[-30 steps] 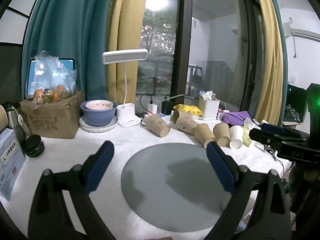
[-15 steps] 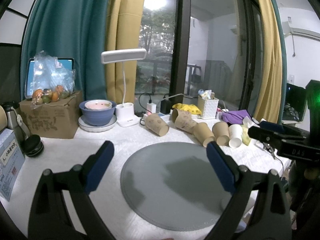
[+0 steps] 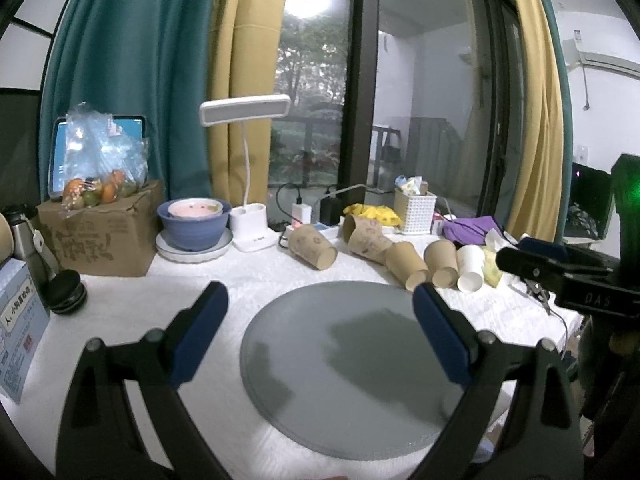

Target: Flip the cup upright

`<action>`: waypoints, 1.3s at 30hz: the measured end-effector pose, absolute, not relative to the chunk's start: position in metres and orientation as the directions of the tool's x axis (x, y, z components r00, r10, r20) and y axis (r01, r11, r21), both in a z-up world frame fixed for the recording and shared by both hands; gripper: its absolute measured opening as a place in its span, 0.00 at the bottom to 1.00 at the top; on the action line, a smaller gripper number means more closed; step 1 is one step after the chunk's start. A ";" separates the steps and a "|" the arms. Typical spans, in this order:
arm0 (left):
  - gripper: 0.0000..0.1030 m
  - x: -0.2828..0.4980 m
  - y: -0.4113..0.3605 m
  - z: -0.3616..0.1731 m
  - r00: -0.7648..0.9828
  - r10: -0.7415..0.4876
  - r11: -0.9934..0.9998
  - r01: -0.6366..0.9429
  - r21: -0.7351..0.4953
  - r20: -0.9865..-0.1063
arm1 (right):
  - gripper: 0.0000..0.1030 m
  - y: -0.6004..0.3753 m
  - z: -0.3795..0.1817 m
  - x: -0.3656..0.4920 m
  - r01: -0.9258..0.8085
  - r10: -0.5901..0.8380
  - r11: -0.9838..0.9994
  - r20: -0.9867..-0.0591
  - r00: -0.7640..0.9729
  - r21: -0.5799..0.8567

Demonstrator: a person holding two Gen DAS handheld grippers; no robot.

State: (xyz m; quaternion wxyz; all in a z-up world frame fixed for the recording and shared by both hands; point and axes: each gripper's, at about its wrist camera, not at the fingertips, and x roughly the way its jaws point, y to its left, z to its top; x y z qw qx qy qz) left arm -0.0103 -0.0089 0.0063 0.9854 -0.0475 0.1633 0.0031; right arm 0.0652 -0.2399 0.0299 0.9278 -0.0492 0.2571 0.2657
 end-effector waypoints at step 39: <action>0.92 -0.004 -0.011 0.008 0.941 -0.006 0.997 -0.020 -0.074 -0.338 | 0.76 -0.239 0.027 0.065 -0.516 0.473 0.854 -0.503 0.723 0.062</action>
